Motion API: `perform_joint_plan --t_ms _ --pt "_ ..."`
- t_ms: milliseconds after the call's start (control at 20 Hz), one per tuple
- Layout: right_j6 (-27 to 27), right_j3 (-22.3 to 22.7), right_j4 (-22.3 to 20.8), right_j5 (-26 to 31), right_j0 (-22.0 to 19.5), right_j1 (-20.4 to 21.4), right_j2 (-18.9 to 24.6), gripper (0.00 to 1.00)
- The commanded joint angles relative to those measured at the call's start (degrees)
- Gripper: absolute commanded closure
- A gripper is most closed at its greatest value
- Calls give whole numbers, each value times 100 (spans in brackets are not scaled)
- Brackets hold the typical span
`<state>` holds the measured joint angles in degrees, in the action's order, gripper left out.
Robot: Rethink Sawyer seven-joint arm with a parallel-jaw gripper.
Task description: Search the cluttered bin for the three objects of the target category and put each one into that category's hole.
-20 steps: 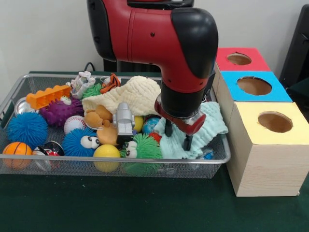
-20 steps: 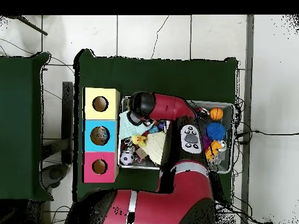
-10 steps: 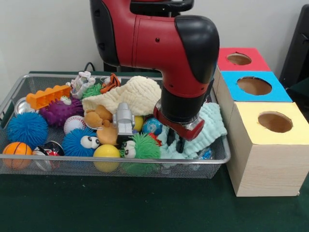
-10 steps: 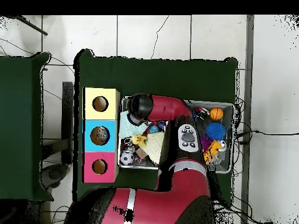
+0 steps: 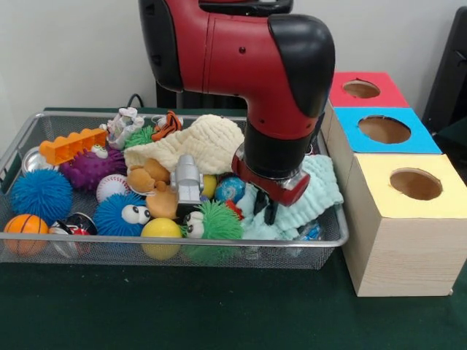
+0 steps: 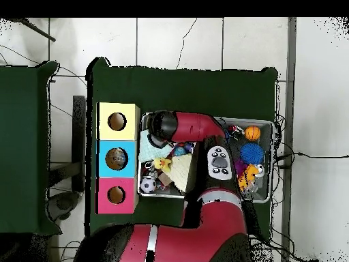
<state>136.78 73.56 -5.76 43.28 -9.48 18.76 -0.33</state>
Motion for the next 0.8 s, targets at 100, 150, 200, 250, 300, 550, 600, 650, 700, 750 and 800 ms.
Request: perform_joint_plan --t_ms 100,150,200,250,300,550,600,650,700,750,800 --pt "-1823 891 -431 1074 -665 1213 457 100" --pt "-2095 932 -497 1328 -800 1470 430 100" --pt "-2373 1007 -565 1479 -939 1686 445 100" --pt "-2652 1082 -633 1630 -1078 1902 459 100" --pt "-2895 1141 -695 1741 -1232 2051 527 100" --pt "-3864 1483 -968 2027 -2058 2493 949 100" --pt "-3984 1514 -1020 2014 -2202 2471 1023 100" --pt "-4104 1545 -1073 2000 -2346 2450 1097 100" --pt "-4208 1567 -1131 1945 -2466 2412 1164 100" --pt "-4289 1586 -1192 1886 -2567 2369 1213 100" --pt "-4346 1651 -1256 1778 -2642 2360 1242 100"
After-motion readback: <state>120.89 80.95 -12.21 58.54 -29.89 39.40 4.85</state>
